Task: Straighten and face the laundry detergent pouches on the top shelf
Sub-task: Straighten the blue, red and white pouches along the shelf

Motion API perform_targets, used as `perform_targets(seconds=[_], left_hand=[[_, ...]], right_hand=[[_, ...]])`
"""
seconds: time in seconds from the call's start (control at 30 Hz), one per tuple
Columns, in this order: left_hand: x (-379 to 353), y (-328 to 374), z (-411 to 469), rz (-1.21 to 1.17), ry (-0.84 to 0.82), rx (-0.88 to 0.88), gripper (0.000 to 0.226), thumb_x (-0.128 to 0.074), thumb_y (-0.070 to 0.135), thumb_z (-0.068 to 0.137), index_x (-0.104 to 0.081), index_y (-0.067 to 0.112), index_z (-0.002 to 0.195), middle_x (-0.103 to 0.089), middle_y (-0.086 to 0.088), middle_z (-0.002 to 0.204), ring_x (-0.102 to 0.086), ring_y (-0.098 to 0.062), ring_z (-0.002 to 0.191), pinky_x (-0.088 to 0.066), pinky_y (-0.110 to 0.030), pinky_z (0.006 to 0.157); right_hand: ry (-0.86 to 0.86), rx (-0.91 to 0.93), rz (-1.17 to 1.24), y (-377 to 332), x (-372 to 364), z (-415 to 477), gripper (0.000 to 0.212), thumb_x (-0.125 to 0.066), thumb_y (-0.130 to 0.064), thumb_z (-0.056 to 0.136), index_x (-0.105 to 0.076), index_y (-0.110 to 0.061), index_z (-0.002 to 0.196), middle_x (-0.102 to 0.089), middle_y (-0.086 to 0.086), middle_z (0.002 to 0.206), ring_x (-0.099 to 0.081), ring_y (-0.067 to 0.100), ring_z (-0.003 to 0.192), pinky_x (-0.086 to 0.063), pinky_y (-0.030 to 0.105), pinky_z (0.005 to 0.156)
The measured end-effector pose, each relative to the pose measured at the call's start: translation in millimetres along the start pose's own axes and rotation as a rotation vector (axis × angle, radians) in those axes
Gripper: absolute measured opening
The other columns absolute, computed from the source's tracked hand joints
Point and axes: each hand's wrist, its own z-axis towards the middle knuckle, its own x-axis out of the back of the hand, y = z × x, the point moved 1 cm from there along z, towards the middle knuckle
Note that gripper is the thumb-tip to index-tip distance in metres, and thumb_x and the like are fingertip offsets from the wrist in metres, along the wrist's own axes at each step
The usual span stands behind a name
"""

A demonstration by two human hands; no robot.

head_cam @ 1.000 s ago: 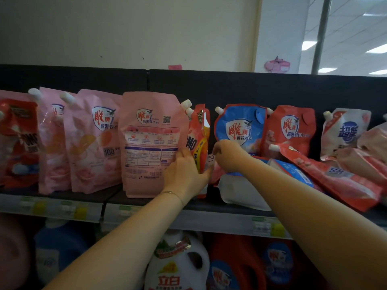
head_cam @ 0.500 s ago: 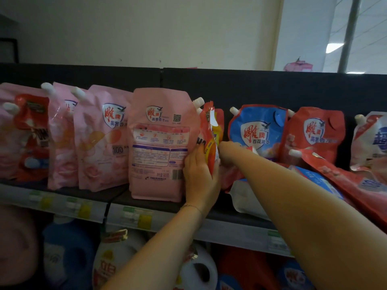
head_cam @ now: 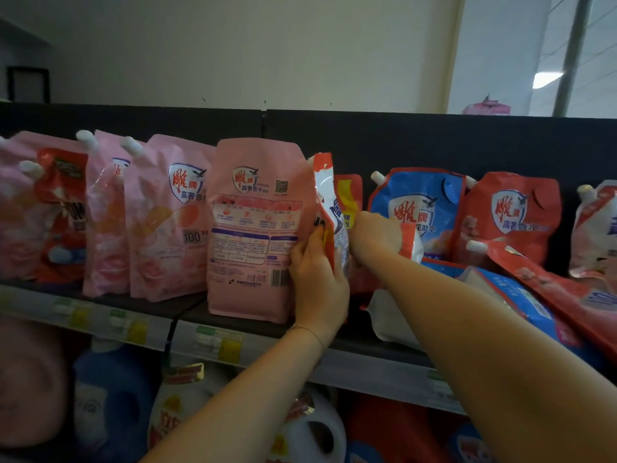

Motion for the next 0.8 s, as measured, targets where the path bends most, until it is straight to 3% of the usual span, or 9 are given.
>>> perform_targets(seconds=[0.13, 0.23, 0.5, 0.6, 0.7, 0.8], left_hand=[[-1.1, 3.5, -2.6, -0.021, -0.016, 0.012, 0.043, -0.051, 0.011, 0.095, -0.046, 0.015, 0.137, -0.047, -0.014, 0.127, -0.045, -0.026, 0.118, -0.037, -0.040, 0.106], [-7.2, 9.2, -1.4, -0.003, -0.023, 0.017, 0.044, -0.050, 0.006, 0.094, -0.047, 0.015, 0.137, -0.050, -0.013, 0.127, -0.042, -0.026, 0.121, -0.034, -0.041, 0.107], [-43.9, -2.1, 15.2, 0.074, -0.051, 0.111, 0.048, -0.049, 0.007, 0.093, -0.039, 0.016, 0.139, -0.047, -0.008, 0.138, -0.037, -0.027, 0.128, -0.030, -0.047, 0.108], [-56.0, -2.6, 31.3, 0.097, -0.050, 0.279, 0.055, -0.051, 0.009, 0.092, -0.031, 0.014, 0.144, -0.037, -0.009, 0.147, -0.029, -0.030, 0.138, -0.023, -0.049, 0.113], [-64.4, -3.5, 51.6, 0.095, -0.198, 0.379, 0.057, -0.045, 0.026, 0.098, -0.022, 0.008, 0.147, -0.031, -0.014, 0.151, -0.024, -0.035, 0.140, -0.020, -0.046, 0.114], [-66.4, 3.0, 65.6, -0.028, -0.470, 0.382, 0.058, -0.042, 0.047, 0.098, -0.035, 0.009, 0.141, -0.043, -0.016, 0.143, -0.039, -0.034, 0.131, -0.031, -0.037, 0.104]], right_hand=[[0.210, -0.147, 0.104, 12.8, 14.4, 3.3, 0.026, -0.043, -0.023, 0.095, -0.051, -0.017, 0.072, -0.061, 0.004, 0.078, -0.057, 0.021, 0.079, -0.044, 0.037, 0.088], [0.318, -0.221, 0.192, 25.9, 34.0, 8.2, 0.029, -0.039, -0.027, 0.097, -0.059, -0.013, 0.082, -0.056, 0.002, 0.077, -0.053, 0.023, 0.082, -0.035, 0.038, 0.088], [0.471, -0.366, 0.346, 53.4, 59.1, 2.9, 0.032, -0.035, -0.030, 0.100, -0.059, -0.009, 0.102, -0.065, 0.010, 0.105, -0.053, 0.029, 0.104, -0.030, 0.040, 0.093], [0.516, -0.476, 0.459, 75.8, 67.5, -0.9, 0.029, -0.035, -0.028, 0.100, -0.058, -0.010, 0.103, -0.064, 0.009, 0.109, -0.054, 0.029, 0.106, -0.031, 0.043, 0.096], [0.555, -0.486, 0.514, 88.7, 74.8, -6.1, 0.025, -0.037, -0.027, 0.101, -0.057, -0.010, 0.100, -0.064, 0.009, 0.107, -0.055, 0.029, 0.101, -0.032, 0.038, 0.090], [0.596, -0.471, 0.585, 92.6, 78.0, -14.5, 0.020, -0.041, -0.025, 0.100, -0.053, -0.014, 0.089, -0.065, 0.010, 0.099, -0.057, 0.029, 0.096, -0.034, 0.037, 0.087]])
